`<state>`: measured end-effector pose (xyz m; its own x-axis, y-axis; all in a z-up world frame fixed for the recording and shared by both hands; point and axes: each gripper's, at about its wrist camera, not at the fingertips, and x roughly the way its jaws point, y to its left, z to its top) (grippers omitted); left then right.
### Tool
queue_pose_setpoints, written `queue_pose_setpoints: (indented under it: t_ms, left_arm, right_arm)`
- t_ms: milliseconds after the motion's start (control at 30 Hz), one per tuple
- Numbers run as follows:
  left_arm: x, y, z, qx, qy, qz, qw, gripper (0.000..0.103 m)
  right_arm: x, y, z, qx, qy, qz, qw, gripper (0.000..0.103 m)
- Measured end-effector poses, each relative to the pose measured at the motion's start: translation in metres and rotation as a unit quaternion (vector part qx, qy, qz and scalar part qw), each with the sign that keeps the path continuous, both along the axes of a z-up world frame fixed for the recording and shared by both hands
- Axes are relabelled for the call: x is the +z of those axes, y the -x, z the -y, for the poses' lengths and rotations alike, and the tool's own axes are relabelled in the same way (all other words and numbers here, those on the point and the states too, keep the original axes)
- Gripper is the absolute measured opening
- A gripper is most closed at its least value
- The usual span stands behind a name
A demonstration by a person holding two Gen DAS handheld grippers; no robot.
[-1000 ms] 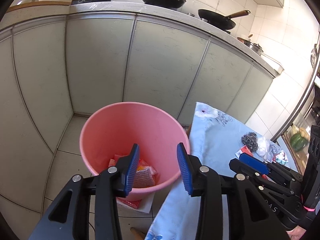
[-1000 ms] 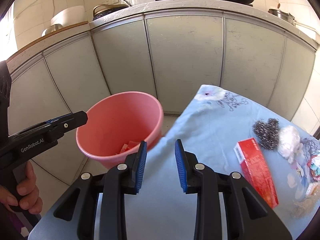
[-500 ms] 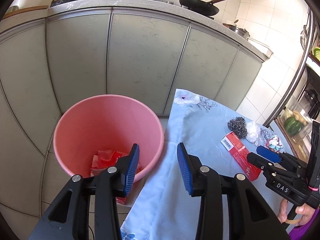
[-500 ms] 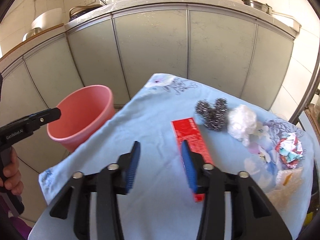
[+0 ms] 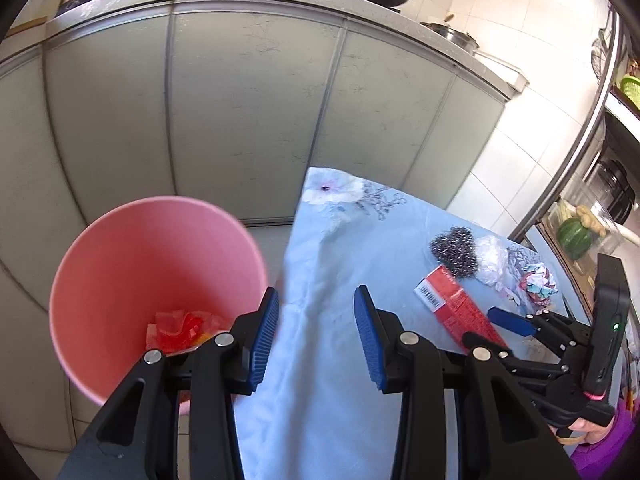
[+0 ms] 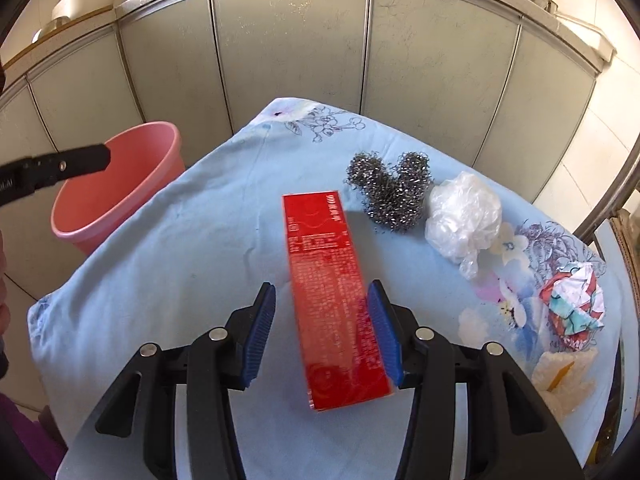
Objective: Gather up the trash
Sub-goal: 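Grasp the red box with the right gripper while the left gripper grasps a steel wool scrubber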
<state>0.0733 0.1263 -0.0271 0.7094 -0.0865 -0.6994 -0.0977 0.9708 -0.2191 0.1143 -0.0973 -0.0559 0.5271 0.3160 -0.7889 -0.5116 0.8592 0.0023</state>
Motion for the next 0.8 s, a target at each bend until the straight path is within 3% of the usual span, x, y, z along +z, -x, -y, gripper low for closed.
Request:
queue_pose_setpoints:
  t_ms: [400,500,800]
  left_arm:
    - [0.003,-0.074,0.077,-0.121,0.0,-0.005,0.9927,0.038]
    - [0.0,-0.09,0.092,-0.137,-0.003,-0.007,0.9905,0.038]
    - [-0.018,-0.129,0.117,-0.163,0.022,-0.04,0.9855,0.038]
  right_arm:
    - [-0.02,-0.016,0.018,-0.022,-0.016,-0.024,0.999,0.048]
    - [-0.021,-0.012,0.023,-0.031,-0.021,-0.014,0.999,0.027]
    - [-0.017,0.012,0.039,-0.045,-0.076,-0.037,0.995,0.026]
